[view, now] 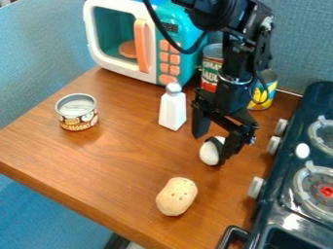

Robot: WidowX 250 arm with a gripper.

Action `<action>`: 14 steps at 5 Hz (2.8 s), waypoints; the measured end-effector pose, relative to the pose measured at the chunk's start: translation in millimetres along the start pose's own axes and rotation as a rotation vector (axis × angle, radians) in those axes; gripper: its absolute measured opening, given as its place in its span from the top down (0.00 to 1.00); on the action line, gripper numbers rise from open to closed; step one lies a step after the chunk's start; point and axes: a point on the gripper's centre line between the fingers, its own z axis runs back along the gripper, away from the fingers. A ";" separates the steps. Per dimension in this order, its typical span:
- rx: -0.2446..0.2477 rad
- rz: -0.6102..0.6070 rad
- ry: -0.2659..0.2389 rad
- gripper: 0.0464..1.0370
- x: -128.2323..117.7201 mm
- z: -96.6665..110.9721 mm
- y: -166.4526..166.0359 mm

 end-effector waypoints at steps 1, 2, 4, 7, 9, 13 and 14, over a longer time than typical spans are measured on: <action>-0.023 -0.014 0.039 0.04 3.7 -12.0 -3.4; -0.050 -0.029 0.078 0.04 5.6 -22.2 -7.8; -0.054 -0.022 0.104 0.10 8.9 -32.2 -8.8; -0.058 0.055 -0.049 0.45 -16.7 -4.5 -6.0; 0.043 0.228 -0.026 0.45 -92.2 32.8 13.6; -0.092 0.432 0.180 0.45 -133.7 -18.8 128.9; -0.104 0.437 0.190 0.45 -132.3 -36.2 140.1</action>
